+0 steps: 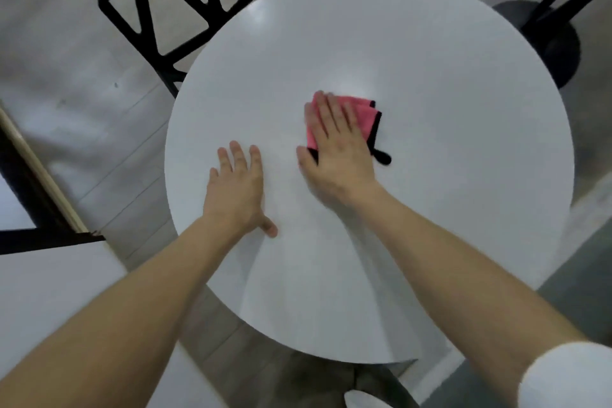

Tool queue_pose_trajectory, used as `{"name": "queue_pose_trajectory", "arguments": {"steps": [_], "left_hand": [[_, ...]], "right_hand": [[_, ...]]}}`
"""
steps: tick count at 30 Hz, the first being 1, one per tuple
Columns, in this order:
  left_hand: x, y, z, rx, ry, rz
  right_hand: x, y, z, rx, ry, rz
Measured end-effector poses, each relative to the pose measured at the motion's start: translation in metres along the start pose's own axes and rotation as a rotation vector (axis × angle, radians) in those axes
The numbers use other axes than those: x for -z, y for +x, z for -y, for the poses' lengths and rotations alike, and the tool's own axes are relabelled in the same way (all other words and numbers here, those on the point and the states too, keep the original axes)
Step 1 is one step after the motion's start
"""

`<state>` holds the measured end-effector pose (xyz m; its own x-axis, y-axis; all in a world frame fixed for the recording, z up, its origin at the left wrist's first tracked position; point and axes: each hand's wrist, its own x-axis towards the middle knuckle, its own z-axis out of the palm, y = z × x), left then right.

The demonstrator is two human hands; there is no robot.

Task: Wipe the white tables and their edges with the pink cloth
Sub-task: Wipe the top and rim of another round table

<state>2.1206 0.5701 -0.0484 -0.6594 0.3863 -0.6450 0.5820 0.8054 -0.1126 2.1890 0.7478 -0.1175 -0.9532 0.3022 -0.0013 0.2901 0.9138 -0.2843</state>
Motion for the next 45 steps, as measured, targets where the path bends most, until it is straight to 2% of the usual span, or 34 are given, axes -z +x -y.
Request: {"name": "queue_pose_trajectory", "arguments": {"steps": [3,4,5,6,8,10,11,12,13,16,18,19,20,21,23,24,25,26,27,30,32,33,34,38,41,45], "left_hand": [[-0.001,-0.002,0.0,-0.003,0.007,0.0],[0.0,-0.003,0.001,-0.001,0.006,-0.001],[0.0,-0.003,0.001,-0.005,0.007,0.004],[0.0,-0.002,0.002,-0.009,0.011,0.006],[0.001,-0.001,0.001,0.001,0.035,-0.007],[0.003,0.002,-0.001,0.004,0.054,-0.008],[0.005,0.003,-0.002,0.006,0.06,-0.007],[0.005,0.002,-0.002,0.01,0.065,-0.01],[0.005,0.002,-0.002,0.012,0.067,-0.012],[-0.003,-0.002,-0.003,0.024,0.042,-0.025],[-0.005,-0.005,-0.003,-0.015,0.043,-0.07],[-0.005,-0.007,-0.003,-0.057,0.057,-0.11],[-0.006,-0.009,-0.005,-0.102,0.072,-0.152],[-0.007,-0.012,-0.008,-0.149,0.085,-0.179],[-0.01,-0.016,-0.02,-0.227,0.094,-0.171],[-0.012,-0.017,-0.025,-0.231,0.088,-0.148],[-0.014,-0.017,-0.03,-0.218,0.082,-0.123],[-0.015,-0.016,-0.033,-0.204,0.081,-0.107],[-0.016,-0.014,-0.035,-0.195,0.09,-0.106],[-0.016,-0.013,-0.035,-0.196,0.119,-0.12],[-0.017,-0.013,-0.034,-0.186,0.121,-0.123],[-0.018,-0.012,-0.034,-0.187,0.123,-0.123],[-0.018,-0.011,-0.034,-0.193,0.123,-0.122],[-0.019,-0.007,-0.032,-0.191,0.122,-0.127],[-0.02,-0.007,-0.034,-0.192,0.112,-0.109],[-0.019,-0.008,-0.034,-0.197,0.107,-0.101]], "right_hand": [[0.008,-0.098,-0.007,0.405,-0.005,0.159],[0.016,-0.111,-0.032,0.462,-0.014,0.185],[0.026,-0.116,-0.061,0.421,-0.033,0.189],[0.036,-0.115,-0.092,0.279,-0.052,0.17],[0.051,-0.093,-0.141,-0.17,-0.096,0.007],[0.046,-0.054,-0.146,-0.533,-0.133,-0.12],[0.036,-0.037,-0.127,-0.612,-0.14,-0.148],[0.023,-0.026,-0.099,-0.594,-0.13,-0.157],[0.012,-0.022,-0.065,-0.48,-0.105,-0.136],[-0.006,-0.07,0.003,0.07,-0.024,-0.001],[0.005,-0.114,-0.02,0.259,-0.02,0.037],[0.012,-0.131,-0.046,0.227,-0.02,0.029],[0.02,-0.145,-0.078,0.088,-0.023,0.015],[0.028,-0.155,-0.11,-0.136,-0.033,-0.023],[0.042,-0.157,-0.156,-0.674,-0.077,-0.165],[0.042,-0.148,-0.158,-0.86,-0.096,-0.207],[0.036,-0.134,-0.141,-0.923,-0.108,-0.226],[0.026,-0.119,-0.113,-0.855,-0.106,-0.239],[0.014,-0.107,-0.079,-0.699,-0.071,-0.228],[-0.01,-0.108,0.019,-0.125,0.061,-0.024],[-0.009,-0.131,0.016,0.093,0.05,0.057],[-0.005,-0.143,-0.004,0.117,0.052,0.048],[0.003,-0.155,-0.028,0.073,0.064,0.025],[0.047,-0.194,-0.109,-0.317,-0.014,-0.015],[0.051,-0.188,-0.093,-0.463,-0.181,-0.045],[0.053,-0.164,-0.051,-0.62,-0.169,-0.003]]}}
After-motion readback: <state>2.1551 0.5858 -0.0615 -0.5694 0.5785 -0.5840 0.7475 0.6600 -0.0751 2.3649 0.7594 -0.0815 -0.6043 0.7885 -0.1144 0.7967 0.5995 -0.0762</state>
